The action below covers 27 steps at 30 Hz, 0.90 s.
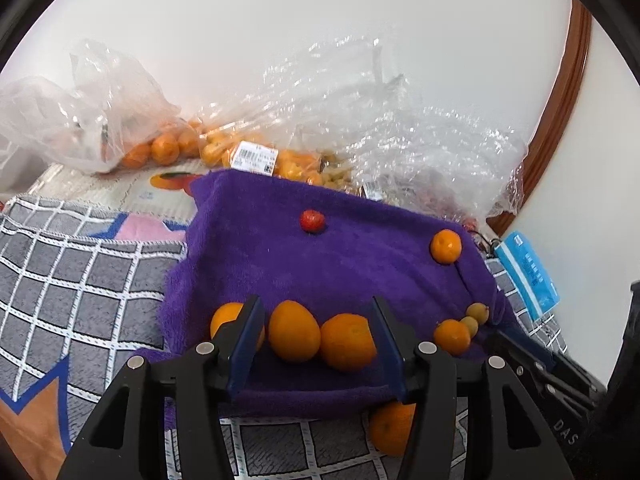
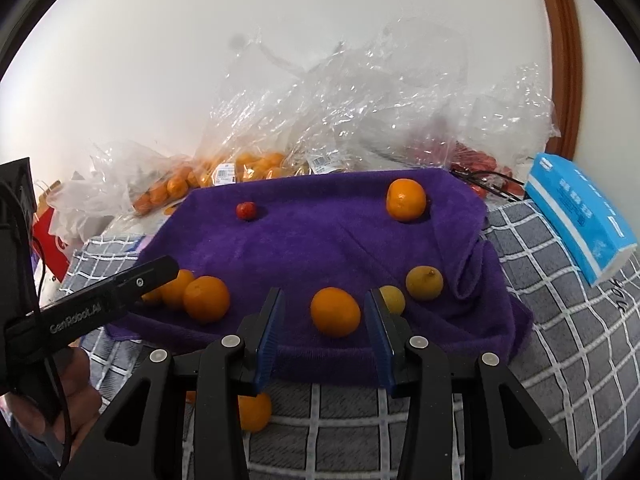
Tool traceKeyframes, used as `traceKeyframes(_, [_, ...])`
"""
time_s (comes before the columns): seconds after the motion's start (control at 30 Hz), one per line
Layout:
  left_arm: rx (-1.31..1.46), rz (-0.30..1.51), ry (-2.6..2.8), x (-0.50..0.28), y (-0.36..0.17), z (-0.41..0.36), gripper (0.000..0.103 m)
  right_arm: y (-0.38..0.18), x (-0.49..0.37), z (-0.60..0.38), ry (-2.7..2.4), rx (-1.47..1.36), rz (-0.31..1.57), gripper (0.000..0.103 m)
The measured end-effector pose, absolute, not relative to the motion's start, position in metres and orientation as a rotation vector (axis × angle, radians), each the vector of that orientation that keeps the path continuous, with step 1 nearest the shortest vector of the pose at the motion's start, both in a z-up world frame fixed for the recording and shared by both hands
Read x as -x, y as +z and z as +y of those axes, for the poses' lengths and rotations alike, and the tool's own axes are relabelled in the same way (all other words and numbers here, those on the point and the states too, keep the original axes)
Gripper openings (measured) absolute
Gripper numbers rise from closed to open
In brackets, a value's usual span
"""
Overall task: Organize fruits
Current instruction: 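Withdraw both grippers from the towel toward the remaining oranges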
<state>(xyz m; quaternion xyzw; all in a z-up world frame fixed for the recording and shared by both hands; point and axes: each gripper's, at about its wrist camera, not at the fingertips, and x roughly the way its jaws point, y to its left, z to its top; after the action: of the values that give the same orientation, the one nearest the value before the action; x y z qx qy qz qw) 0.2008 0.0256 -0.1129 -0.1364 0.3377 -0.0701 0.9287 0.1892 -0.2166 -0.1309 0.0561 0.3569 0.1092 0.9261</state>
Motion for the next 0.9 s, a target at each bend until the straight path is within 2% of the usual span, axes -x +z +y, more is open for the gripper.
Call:
traceKeyframes(0.37, [0.306,0.656,-0.113,-0.193,-0.105,0.030,0.052,-0.133,-0.162,-0.241,0.169,-0.246,0.779,0.041])
traceKeyframes(0.67, [0.233,0.629,-0.104,-0.186,-0.090,0.021,0.052,-0.120,-0.144,-0.248,0.081,-0.178,0.774,0.041])
traceKeyframes(0.9, [0.205,0.676,-0.076,-0.174,-0.084,0.031,0.052,-0.108,-0.132,-0.239,0.118,-0.140,0.769,0.041])
